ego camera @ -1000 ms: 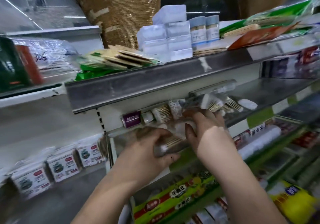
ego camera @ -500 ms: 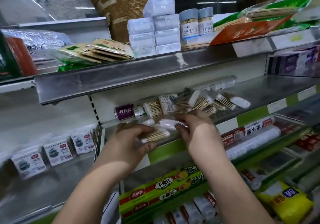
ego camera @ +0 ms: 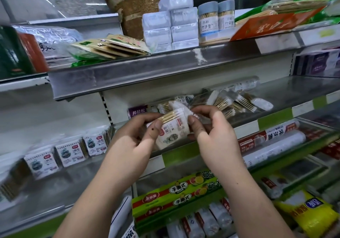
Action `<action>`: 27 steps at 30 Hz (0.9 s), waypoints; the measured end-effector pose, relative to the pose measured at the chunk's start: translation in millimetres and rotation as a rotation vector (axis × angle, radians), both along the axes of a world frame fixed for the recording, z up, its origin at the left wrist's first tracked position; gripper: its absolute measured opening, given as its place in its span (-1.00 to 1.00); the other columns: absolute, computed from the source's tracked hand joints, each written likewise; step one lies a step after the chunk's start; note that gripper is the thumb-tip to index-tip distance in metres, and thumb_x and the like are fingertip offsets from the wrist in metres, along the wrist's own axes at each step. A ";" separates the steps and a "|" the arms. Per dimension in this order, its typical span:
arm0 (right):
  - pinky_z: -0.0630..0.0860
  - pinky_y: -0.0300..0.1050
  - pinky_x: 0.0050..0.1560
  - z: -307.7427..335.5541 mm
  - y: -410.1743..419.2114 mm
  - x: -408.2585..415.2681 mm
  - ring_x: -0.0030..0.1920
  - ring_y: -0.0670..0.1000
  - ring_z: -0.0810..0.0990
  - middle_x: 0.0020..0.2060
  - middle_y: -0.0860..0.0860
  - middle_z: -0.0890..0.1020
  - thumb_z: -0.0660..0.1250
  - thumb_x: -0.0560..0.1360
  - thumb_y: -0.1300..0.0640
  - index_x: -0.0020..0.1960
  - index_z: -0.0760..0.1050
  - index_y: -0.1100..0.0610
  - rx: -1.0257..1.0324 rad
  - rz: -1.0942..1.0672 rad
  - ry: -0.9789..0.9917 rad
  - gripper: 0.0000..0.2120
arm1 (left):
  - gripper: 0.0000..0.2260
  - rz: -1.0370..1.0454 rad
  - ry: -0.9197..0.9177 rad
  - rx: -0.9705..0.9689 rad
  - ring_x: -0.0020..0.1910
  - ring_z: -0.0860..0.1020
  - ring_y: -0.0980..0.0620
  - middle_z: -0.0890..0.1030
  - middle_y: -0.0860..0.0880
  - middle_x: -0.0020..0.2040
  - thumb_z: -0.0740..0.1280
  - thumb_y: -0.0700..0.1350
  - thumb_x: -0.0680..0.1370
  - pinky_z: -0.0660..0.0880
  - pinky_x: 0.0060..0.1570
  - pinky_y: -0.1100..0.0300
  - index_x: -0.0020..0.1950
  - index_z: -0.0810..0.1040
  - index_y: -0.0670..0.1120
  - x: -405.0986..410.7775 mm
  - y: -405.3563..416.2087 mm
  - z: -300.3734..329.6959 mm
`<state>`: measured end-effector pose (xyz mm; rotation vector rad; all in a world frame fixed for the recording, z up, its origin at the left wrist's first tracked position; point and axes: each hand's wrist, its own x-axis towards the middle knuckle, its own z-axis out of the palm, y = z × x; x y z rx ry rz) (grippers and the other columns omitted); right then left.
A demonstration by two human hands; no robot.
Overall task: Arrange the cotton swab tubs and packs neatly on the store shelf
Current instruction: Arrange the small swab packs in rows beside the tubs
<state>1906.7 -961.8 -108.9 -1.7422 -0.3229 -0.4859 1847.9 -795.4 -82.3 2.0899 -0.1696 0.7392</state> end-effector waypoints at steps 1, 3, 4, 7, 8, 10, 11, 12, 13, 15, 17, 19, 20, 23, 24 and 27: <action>0.60 -0.18 -0.06 -0.1 3.0 -2.0 0.03 -0.14 0.59 0.05 -0.15 0.58 0.32 0.57 -0.03 0.07 0.44 -0.19 0.043 0.031 0.016 -0.88 | -0.89 -0.015 -0.010 -0.038 -0.15 0.60 0.32 0.64 0.30 -0.14 0.29 0.03 0.56 0.48 -0.27 0.46 0.03 0.57 0.20 -2.4 1.4 0.5; 0.61 -0.23 -0.12 1.6 11.0 -5.8 -0.03 -0.20 0.60 0.01 -0.16 0.60 0.33 0.57 0.00 0.06 0.45 -0.18 0.093 0.079 0.025 -0.89 | -0.88 -0.040 -0.027 -0.141 -0.16 0.64 0.24 0.67 0.21 -0.14 0.29 -0.01 0.57 0.54 -0.28 0.35 0.06 0.57 0.17 -7.0 4.7 2.7; 0.62 -0.22 -0.14 3.7 15.9 -8.6 -0.07 -0.21 0.62 0.00 -0.16 0.61 0.34 0.56 0.01 0.04 0.46 -0.17 0.115 0.105 0.027 -0.89 | -0.88 -0.047 -0.034 -0.196 -0.18 0.65 0.21 0.68 0.18 -0.15 0.30 -0.04 0.57 0.54 -0.31 0.35 0.06 0.57 0.13 -9.4 7.4 3.3; 0.66 -0.11 -0.14 7.5 37.4 -14.7 -0.11 -0.18 0.66 -0.05 -0.10 0.67 0.36 0.55 0.01 0.00 0.50 -0.16 0.197 0.202 0.022 -0.92 | -0.90 -0.023 -0.031 -0.346 -0.24 0.65 0.17 0.69 0.11 -0.20 0.32 -0.05 0.54 0.58 -0.30 0.28 0.04 0.56 0.04 -18.0 24.0 6.7; 0.66 -0.07 -0.12 8.4 47.6 -17.1 -0.10 -0.16 0.67 -0.07 -0.10 0.68 0.36 0.54 0.00 -0.01 0.52 -0.16 0.220 0.234 0.014 -0.94 | -0.86 -0.009 -0.027 -0.356 -0.23 0.65 0.11 0.69 0.07 -0.21 0.32 0.01 0.51 0.62 -0.24 0.14 0.03 0.56 0.03 -21.5 34.3 6.6; 0.63 -0.05 -0.08 7.5 72.7 -23.6 -0.07 -0.14 0.67 -0.11 -0.14 0.69 0.38 0.52 -0.03 -0.03 0.54 -0.16 0.214 0.285 -0.028 -0.95 | -0.76 0.007 -0.044 -0.358 -0.25 0.62 -0.03 0.65 0.00 -0.23 0.29 0.10 0.47 0.58 -0.21 -0.13 0.01 0.55 -0.03 -33.3 58.1 4.5; 0.60 -0.08 -0.06 6.7 86.3 -27.2 -0.06 -0.14 0.66 -0.11 -0.15 0.69 0.39 0.51 -0.04 -0.03 0.55 -0.14 0.205 0.303 -0.052 -0.95 | -0.73 0.011 -0.050 -0.367 -0.30 0.60 -0.06 0.62 -0.03 -0.25 0.28 0.11 0.47 0.57 -0.28 -0.17 0.00 0.54 -0.06 -40.9 70.3 3.7; 0.58 -0.09 -0.04 6.8 101.6 -30.9 -0.05 -0.15 0.66 -0.10 -0.16 0.69 0.41 0.50 -0.05 -0.03 0.56 -0.13 0.210 0.325 -0.068 -0.94 | -0.72 0.016 -0.052 -0.382 -0.36 0.58 -0.08 0.60 -0.06 -0.28 0.27 0.10 0.49 0.56 -0.37 -0.17 0.00 0.53 -0.09 -48.8 83.5 3.6; 0.57 -0.08 -0.01 8.0 116.6 -36.1 -0.03 -0.13 0.66 -0.08 -0.15 0.69 0.42 0.48 -0.08 -0.04 0.57 -0.12 0.209 0.344 -0.074 -0.91 | -0.71 0.029 -0.046 -0.396 -0.41 0.57 -0.09 0.60 -0.07 -0.30 0.26 0.10 0.50 0.55 -0.44 -0.13 0.00 0.52 -0.11 -56.2 97.0 3.8; 0.59 0.02 0.07 8.1 144.0 -41.9 0.02 -0.07 0.66 -0.02 -0.13 0.68 0.42 0.42 -0.22 -0.07 0.57 -0.18 0.180 0.331 -0.110 -0.83 | -0.69 0.070 -0.028 -0.440 -0.46 0.58 -0.07 0.61 -0.05 -0.32 0.25 0.11 0.50 0.57 -0.50 -0.05 0.02 0.53 -0.12 -69.7 121.7 3.5; 0.57 0.06 0.10 8.7 174.6 -48.9 0.06 -0.05 0.63 0.03 -0.14 0.64 0.40 0.38 -0.27 -0.14 0.56 -0.23 0.109 0.272 -0.171 -0.84 | -0.67 0.096 -0.016 -0.508 -0.44 0.59 -0.05 0.63 -0.03 -0.31 0.27 0.13 0.47 0.58 -0.47 -0.02 0.03 0.55 -0.09 -84.8 153.1 0.8; 0.53 -0.07 0.14 9.1 185.8 -50.6 0.08 -0.12 0.57 0.09 -0.09 0.59 0.48 0.42 -0.07 -0.19 0.53 -0.19 0.010 0.197 -0.217 -0.88 | -0.65 0.107 0.020 -0.588 -0.42 0.60 -0.02 0.65 -0.02 -0.30 0.28 0.14 0.43 0.59 -0.47 -0.01 0.04 0.54 -0.09 -91.1 168.9 -1.0; 0.51 -0.14 0.15 6.6 196.9 -53.0 0.07 -0.18 0.54 0.12 -0.05 0.57 0.50 0.43 0.05 -0.20 0.50 -0.18 -0.024 0.165 -0.239 -0.80 | -0.65 0.104 0.040 -0.624 -0.39 0.61 0.00 0.66 0.00 -0.29 0.30 0.12 0.41 0.60 -0.46 -0.01 0.05 0.53 -0.10 -98.1 182.9 -1.4; 0.54 -0.09 0.15 2.5 228.8 -69.0 0.06 -0.19 0.55 0.17 -0.10 0.50 0.51 0.42 0.15 -0.20 0.51 -0.16 -0.024 0.169 -0.196 -0.75 | -0.68 0.090 0.078 -0.602 -0.20 0.67 0.02 0.71 0.01 -0.14 0.44 -0.07 0.40 0.62 -0.35 0.01 0.11 0.51 -0.05 -121.2 224.6 -3.8; 0.55 -0.05 0.14 -0.2 240.3 -73.1 0.06 -0.14 0.56 0.17 -0.14 0.49 0.51 0.42 0.13 -0.19 0.52 -0.16 -0.027 0.174 -0.192 -0.77 | -0.68 0.096 0.080 -0.576 -0.15 0.67 0.00 0.71 -0.01 -0.09 0.47 -0.16 0.42 0.62 -0.29 -0.01 0.13 0.50 -0.03 -128.9 238.2 -6.4; 0.53 -0.29 0.05 -5.9 269.5 -88.3 0.03 -0.13 0.57 0.19 -0.20 0.46 0.51 0.42 0.06 -0.18 0.54 -0.14 -0.037 0.175 -0.167 -0.83 | -0.62 0.115 0.084 -0.533 -0.10 0.67 -0.06 0.70 -0.06 -0.05 0.46 -0.29 0.45 0.63 -0.22 -0.06 0.17 0.46 -0.02 -145.2 266.5 -16.0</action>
